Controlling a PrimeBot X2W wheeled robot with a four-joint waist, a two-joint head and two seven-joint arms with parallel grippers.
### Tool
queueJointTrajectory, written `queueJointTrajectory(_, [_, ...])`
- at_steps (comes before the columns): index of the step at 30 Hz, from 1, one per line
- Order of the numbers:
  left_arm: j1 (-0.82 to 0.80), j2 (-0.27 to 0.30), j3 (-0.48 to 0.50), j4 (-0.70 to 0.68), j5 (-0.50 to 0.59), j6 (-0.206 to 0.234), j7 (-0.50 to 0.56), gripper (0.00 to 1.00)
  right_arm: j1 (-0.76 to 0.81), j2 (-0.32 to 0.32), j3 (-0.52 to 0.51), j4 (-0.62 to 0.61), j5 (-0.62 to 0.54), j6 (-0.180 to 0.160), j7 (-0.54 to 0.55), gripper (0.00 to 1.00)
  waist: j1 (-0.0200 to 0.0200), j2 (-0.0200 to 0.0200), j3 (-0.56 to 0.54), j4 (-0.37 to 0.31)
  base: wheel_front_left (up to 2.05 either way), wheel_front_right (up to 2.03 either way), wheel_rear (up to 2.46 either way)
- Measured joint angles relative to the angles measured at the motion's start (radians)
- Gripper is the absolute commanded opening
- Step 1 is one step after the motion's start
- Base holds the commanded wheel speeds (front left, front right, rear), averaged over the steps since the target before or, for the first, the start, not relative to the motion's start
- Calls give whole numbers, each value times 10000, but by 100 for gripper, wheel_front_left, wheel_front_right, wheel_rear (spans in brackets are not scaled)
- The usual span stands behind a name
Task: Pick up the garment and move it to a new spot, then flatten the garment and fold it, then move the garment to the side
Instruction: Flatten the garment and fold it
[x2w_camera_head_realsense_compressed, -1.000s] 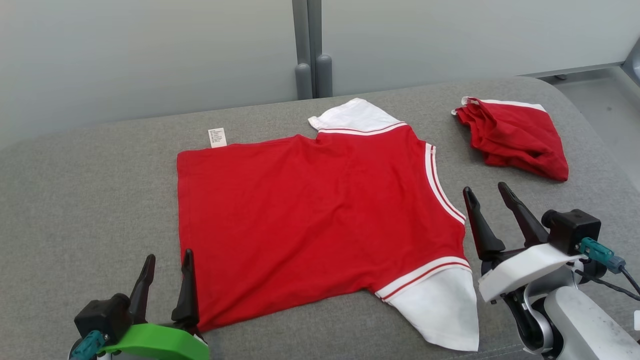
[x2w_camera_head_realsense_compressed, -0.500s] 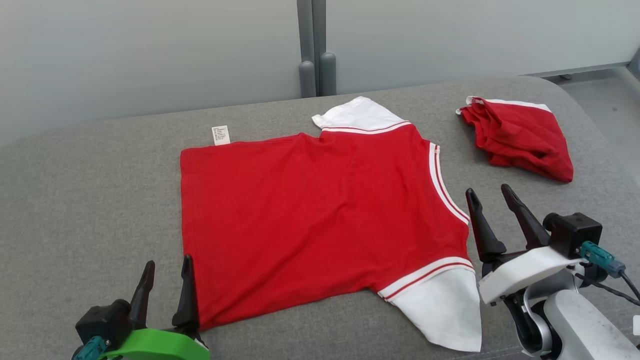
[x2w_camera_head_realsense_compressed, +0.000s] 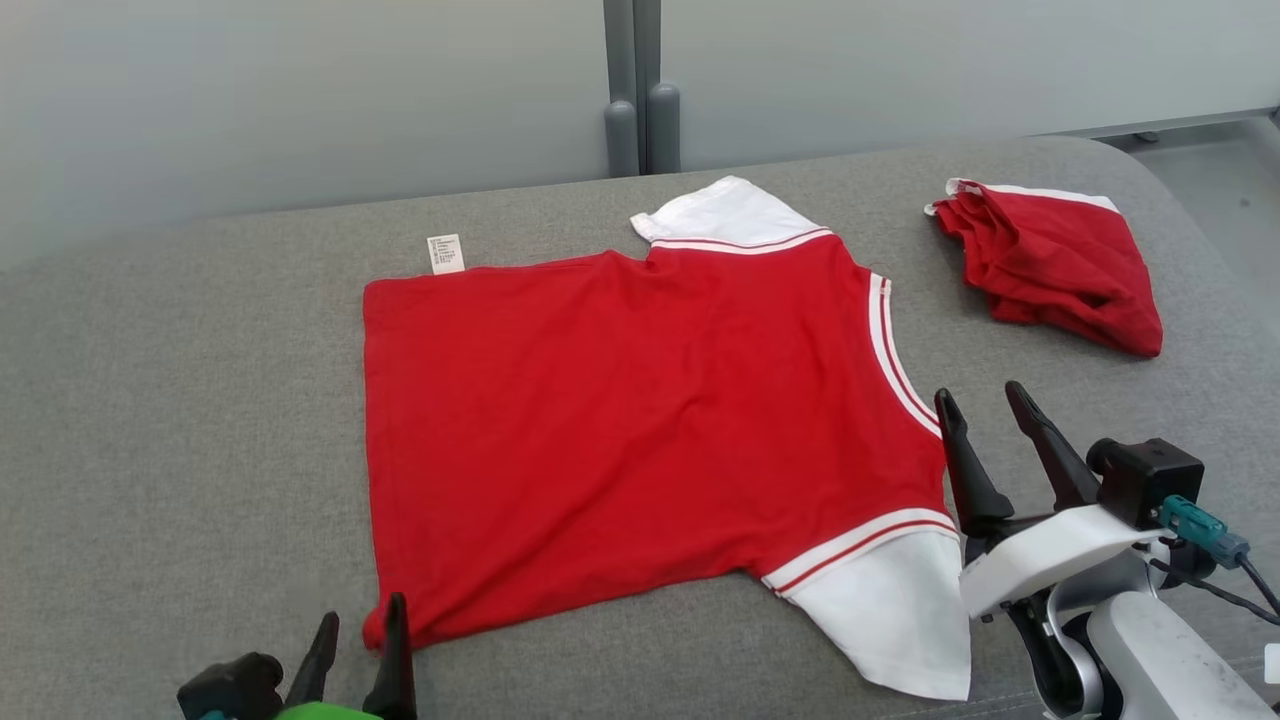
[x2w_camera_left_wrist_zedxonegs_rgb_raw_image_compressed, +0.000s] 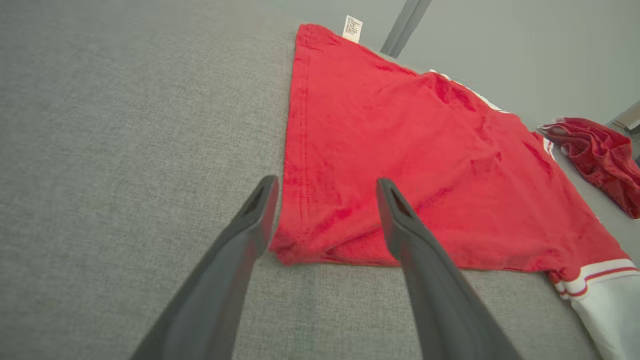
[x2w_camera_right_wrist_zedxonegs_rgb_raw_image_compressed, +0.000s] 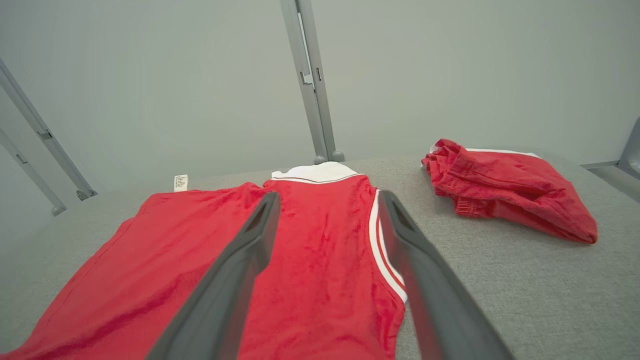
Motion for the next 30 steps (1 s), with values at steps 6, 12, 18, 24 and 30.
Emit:
queueJointTrajectory(6, [105,-157,77,274,-848,6,389,100,-4,38,-6,29,-163,13,0,100,0,0,167,52,0,0,0])
queueJointTrajectory(12, [132,-343,360,625,-2092,-56,871,100,-16,59,19,98,-242,67,0,100,1,0,253,28,0,0,0])
queueJointTrajectory(18, [131,-355,453,882,-2571,-104,1039,100,-43,73,29,173,-322,125,-2,100,0,0,346,-125,0,0,0])
queueJointTrajectory(24, [83,-360,560,1193,-3007,-232,1127,100,-45,73,-69,240,-349,207,-2,100,0,0,377,-223,0,0,0])
queueJointTrajectory(30, [-71,-366,660,1390,-3432,-401,1126,100,-47,73,-65,330,-414,295,-2,100,0,0,356,-315,0,0,0])
